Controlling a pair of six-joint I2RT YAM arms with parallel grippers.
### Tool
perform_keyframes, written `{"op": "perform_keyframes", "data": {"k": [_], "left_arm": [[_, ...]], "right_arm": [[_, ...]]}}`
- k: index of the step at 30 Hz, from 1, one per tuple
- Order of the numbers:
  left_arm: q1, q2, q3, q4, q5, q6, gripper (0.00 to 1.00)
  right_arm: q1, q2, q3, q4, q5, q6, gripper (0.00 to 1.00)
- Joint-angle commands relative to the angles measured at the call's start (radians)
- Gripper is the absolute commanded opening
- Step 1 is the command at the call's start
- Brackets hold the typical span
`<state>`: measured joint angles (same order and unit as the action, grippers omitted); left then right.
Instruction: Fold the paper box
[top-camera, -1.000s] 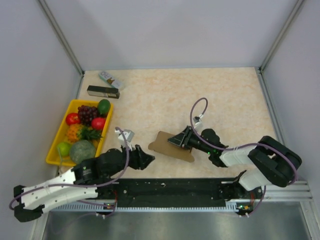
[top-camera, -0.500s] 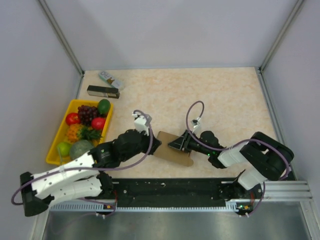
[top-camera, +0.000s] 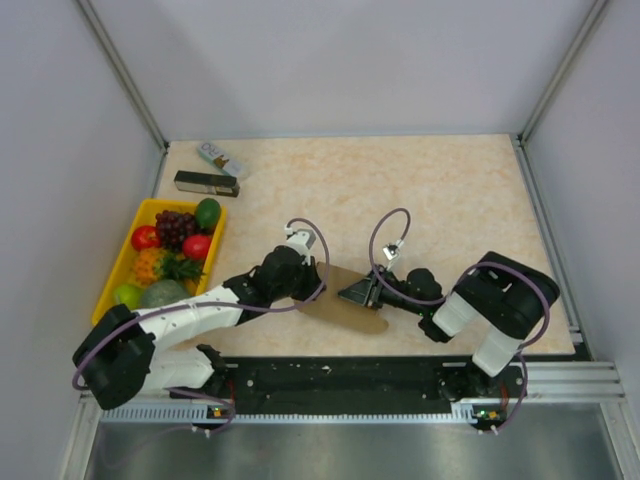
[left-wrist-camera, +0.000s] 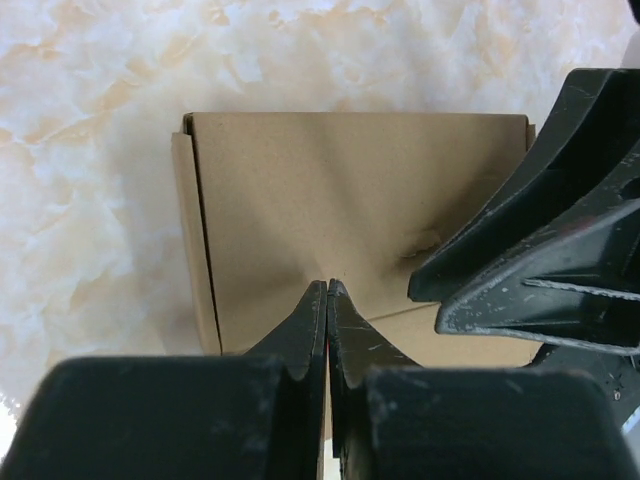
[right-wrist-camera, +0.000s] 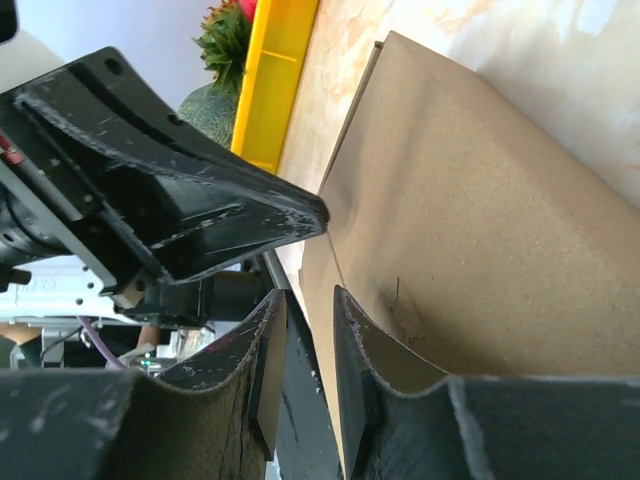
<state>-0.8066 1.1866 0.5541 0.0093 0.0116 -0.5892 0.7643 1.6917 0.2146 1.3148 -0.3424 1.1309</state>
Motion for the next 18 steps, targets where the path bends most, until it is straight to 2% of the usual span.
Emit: {"op": "perform_keyframes", "data": {"k": [1,3,11,14,18], "left_arm": [[0.003,0.050,-0.022,0.132,0.037,0.012,0.00],[0.003,0.068,-0.040,0.136,0.004,0.009,0.00],[0.004,0.096,-0.115,0.170,-0.002,-0.003,0.00],[0.003,0.084,-0.128,0.178,-0.002,-0.017,0.00],[0.004,0.054,-0.148,0.195,-0.002,-0.038,0.00]], "right_arm": [[-0.014,0.017,-0.023,0.000,-0.035,-0.023,0.25],[-0.019,-0.032,-0.020,-0.067,-0.033,-0.034,0.26],[-0.034,-0.447,0.055,-0.653,-0.014,-0.187,0.32],[-0.036,-0.516,0.051,-0.712,-0.010,-0.201,0.33],[-0.036,-0.552,-0.015,-0.660,0.017,-0.186,0.33]]}}
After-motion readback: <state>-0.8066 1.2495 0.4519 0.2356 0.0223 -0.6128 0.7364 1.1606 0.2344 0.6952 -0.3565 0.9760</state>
